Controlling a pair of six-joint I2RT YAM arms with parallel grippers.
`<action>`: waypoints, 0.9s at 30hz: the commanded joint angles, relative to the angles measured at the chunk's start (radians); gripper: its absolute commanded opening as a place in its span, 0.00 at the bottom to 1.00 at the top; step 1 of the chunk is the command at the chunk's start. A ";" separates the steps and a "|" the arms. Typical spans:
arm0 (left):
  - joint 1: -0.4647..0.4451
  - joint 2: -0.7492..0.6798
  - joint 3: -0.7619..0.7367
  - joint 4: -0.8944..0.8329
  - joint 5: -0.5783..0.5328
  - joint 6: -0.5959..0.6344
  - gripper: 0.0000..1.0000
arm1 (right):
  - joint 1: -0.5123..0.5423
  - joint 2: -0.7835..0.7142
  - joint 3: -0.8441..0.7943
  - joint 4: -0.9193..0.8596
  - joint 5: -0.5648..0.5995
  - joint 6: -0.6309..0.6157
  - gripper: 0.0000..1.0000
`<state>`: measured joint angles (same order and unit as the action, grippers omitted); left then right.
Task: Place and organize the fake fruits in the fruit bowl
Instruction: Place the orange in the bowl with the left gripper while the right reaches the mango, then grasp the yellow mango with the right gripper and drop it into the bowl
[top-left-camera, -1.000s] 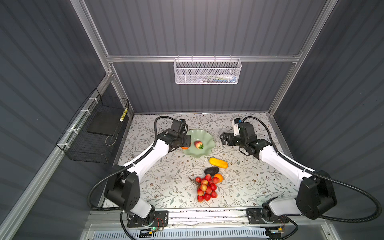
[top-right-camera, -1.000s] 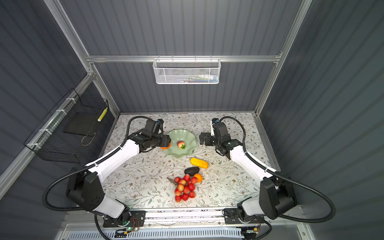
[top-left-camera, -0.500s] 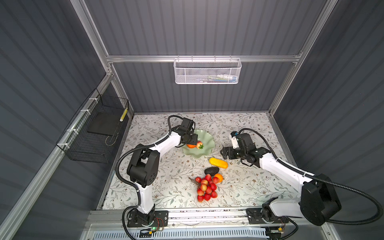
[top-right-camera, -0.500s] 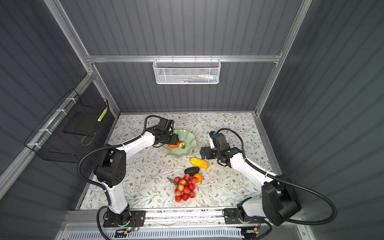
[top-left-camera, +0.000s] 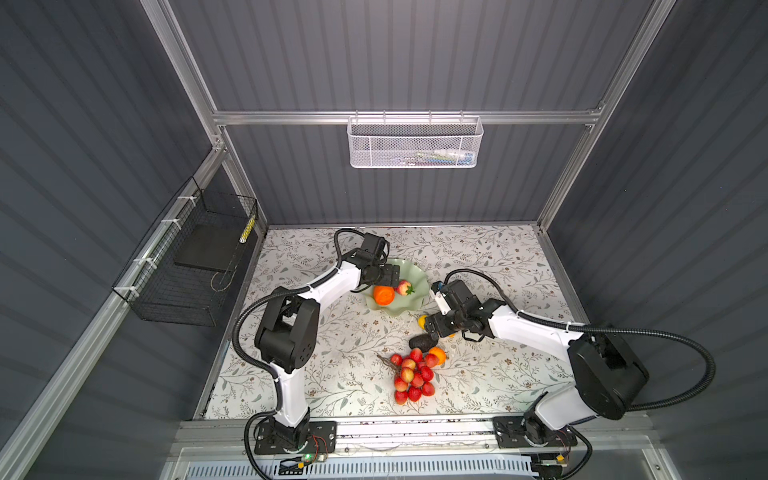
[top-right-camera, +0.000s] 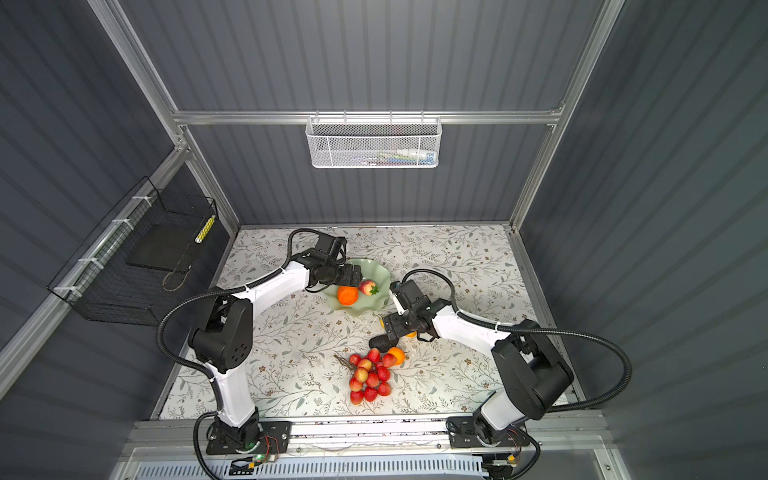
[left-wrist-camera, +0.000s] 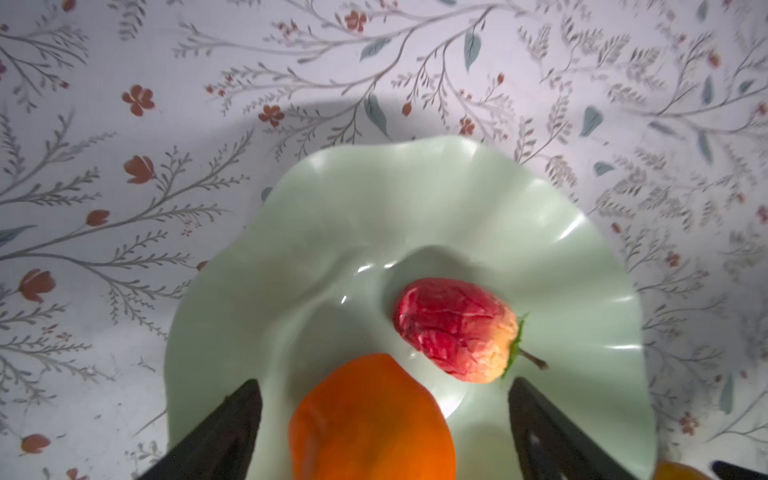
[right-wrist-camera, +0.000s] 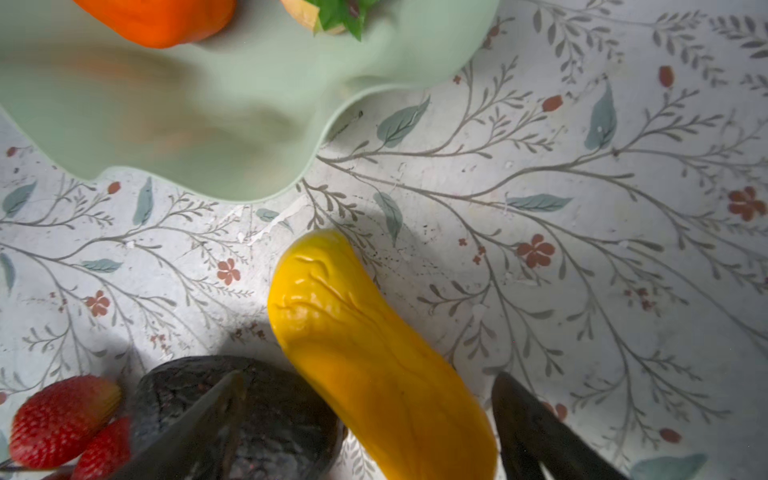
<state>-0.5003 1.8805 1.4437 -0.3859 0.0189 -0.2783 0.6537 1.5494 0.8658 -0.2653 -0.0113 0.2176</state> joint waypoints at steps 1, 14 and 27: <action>0.007 -0.149 -0.020 0.109 -0.037 0.009 1.00 | 0.007 0.039 0.038 0.003 0.027 -0.012 0.87; 0.009 -0.545 -0.405 0.380 -0.347 -0.020 1.00 | 0.014 0.090 0.029 -0.010 0.113 0.044 0.64; 0.014 -0.640 -0.593 0.451 -0.450 -0.165 1.00 | 0.008 -0.147 0.012 -0.118 0.229 0.077 0.33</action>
<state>-0.4934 1.2709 0.8757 0.0204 -0.4007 -0.3927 0.6640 1.4616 0.8490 -0.3386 0.1776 0.2905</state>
